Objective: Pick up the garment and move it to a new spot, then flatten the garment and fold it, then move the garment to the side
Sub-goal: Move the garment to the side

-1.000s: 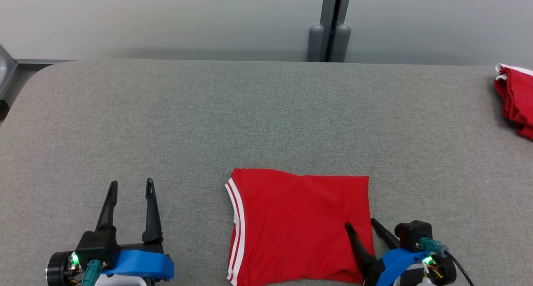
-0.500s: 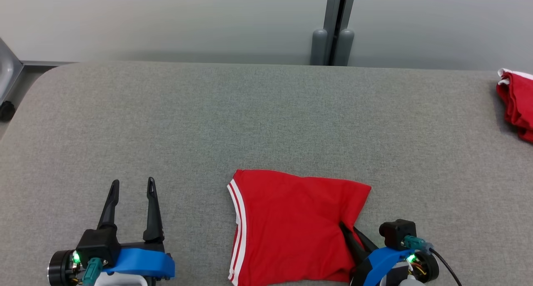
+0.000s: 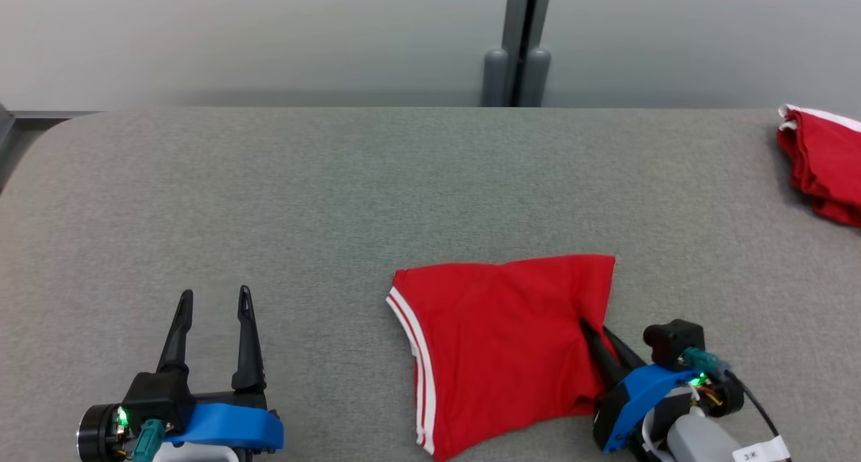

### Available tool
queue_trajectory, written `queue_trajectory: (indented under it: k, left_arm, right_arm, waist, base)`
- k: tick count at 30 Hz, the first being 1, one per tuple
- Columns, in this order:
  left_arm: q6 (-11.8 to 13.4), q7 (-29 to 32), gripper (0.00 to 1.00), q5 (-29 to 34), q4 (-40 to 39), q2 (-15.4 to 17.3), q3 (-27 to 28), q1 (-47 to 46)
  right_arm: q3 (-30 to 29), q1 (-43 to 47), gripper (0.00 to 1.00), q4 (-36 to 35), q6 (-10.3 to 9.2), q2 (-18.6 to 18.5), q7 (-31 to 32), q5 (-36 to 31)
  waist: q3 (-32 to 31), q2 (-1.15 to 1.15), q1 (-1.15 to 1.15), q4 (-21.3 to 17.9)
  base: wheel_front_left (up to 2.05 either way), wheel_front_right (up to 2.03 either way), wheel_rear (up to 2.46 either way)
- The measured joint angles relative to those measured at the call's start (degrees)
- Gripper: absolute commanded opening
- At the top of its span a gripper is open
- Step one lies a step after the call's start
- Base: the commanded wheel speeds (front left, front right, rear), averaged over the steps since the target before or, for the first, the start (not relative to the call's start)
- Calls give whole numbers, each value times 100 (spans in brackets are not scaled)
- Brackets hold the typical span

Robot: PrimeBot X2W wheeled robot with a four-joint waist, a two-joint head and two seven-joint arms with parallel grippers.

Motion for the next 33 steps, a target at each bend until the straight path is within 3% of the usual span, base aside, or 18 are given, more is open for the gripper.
queue_trajectory:
  k: [20,33]
  left_arm:
    - [-81,0,100,181,-307,45,-26,-570]
    - [-97,0,100,282,-412,178,-14,-802]
  right_arm:
    - [-970,-169,0,-724,0,-458,-43,-32]
    - [-1366,-55,0,-1083,0,-510,-43,-140]
  waist:
    - [988,1,1,-1539]
    - [1413,1,1,-1950]
  base:
    - [0,0,0]
    - [0,0,0]
